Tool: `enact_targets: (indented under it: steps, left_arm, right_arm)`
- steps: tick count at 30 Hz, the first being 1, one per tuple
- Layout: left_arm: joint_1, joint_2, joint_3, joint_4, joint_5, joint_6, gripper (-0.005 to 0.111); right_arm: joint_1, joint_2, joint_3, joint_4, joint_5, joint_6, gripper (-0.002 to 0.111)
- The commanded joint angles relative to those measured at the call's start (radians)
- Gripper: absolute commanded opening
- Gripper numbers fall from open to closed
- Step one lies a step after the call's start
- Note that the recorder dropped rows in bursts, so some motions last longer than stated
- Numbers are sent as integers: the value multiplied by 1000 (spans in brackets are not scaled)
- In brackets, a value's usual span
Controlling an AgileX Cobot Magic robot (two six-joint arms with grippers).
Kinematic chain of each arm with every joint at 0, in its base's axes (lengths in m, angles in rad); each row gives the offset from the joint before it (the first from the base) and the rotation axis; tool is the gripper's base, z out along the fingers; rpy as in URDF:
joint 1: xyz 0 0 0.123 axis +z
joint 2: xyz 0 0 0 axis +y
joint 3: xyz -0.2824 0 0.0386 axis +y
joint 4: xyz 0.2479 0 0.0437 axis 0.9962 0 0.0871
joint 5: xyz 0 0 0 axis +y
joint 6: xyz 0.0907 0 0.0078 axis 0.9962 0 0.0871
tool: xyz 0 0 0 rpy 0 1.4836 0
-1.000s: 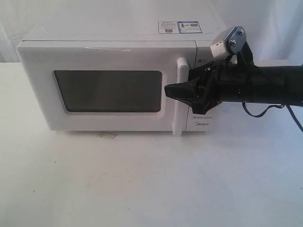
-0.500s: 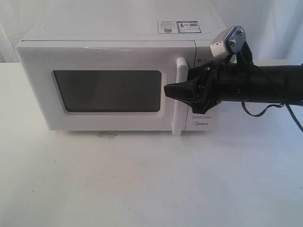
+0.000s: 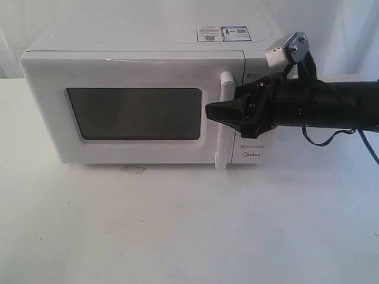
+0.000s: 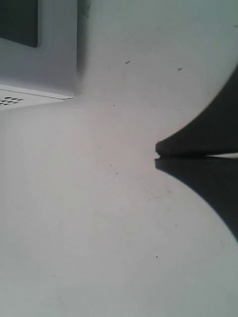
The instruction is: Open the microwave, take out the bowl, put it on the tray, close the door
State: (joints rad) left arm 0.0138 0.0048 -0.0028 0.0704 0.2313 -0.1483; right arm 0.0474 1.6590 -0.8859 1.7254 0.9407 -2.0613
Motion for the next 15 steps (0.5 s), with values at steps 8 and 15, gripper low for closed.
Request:
enact_targets:
  steps: [8,15]
  left_arm:
    - [3,-5,3,-3,0,-1,0]
    - [3,-5,3,-3,0,-1,0]
  right_arm:
    - [4,-34,8,-45,113,24,0]
    - [4,-50,73,-29,183,-6,0]
